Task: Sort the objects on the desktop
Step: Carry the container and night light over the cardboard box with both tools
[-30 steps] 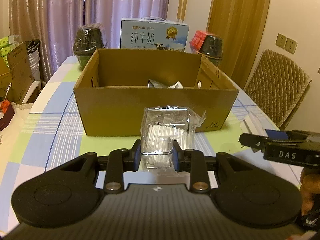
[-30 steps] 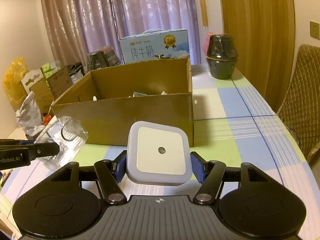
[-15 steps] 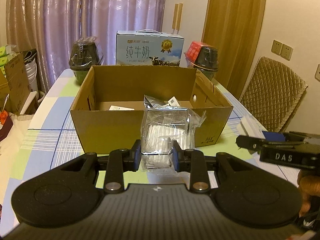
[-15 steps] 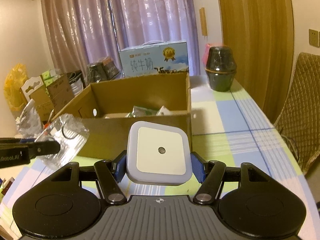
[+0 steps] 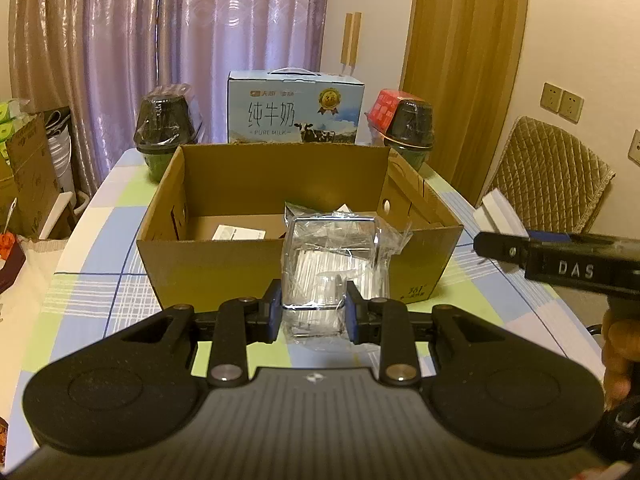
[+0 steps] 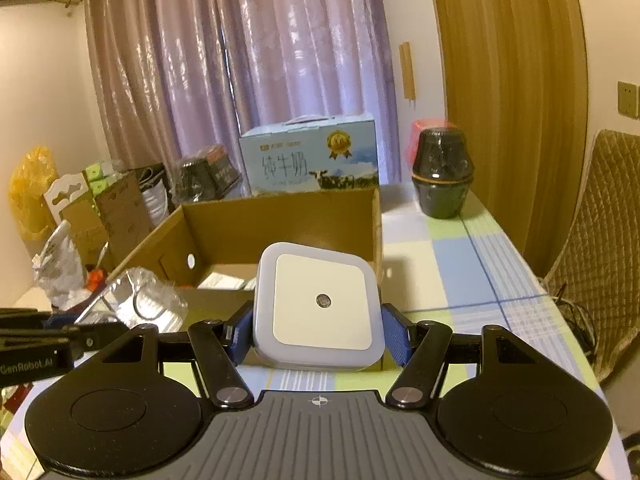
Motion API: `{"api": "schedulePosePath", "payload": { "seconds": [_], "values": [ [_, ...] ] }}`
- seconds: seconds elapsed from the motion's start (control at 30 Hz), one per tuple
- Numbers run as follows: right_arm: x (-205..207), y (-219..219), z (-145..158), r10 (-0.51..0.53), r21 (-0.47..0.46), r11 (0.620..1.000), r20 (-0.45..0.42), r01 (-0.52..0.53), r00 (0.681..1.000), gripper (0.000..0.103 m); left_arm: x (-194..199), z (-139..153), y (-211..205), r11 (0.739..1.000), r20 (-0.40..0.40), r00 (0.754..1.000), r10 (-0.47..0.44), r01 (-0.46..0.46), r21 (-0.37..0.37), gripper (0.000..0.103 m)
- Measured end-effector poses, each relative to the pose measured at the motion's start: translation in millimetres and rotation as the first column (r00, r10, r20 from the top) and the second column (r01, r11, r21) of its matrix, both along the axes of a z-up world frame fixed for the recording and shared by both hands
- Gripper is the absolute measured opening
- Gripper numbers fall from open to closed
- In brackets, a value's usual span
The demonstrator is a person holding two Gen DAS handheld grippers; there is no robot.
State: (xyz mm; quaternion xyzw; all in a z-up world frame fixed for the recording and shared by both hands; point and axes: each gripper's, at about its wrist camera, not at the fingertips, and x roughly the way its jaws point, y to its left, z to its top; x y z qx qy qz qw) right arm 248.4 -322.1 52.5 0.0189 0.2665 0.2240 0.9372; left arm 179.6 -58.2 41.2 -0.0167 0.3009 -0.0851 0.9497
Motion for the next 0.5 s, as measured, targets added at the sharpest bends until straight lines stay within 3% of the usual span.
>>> {"api": "schedulePosePath", "payload": {
  "seconds": [0.5],
  "values": [
    [29,6,11,0.000,0.003,1.000,0.041,0.000,0.999,0.062,26,12,4,1.000,0.022,1.000,0.001,-0.001,0.015,0.025]
  ]
}}
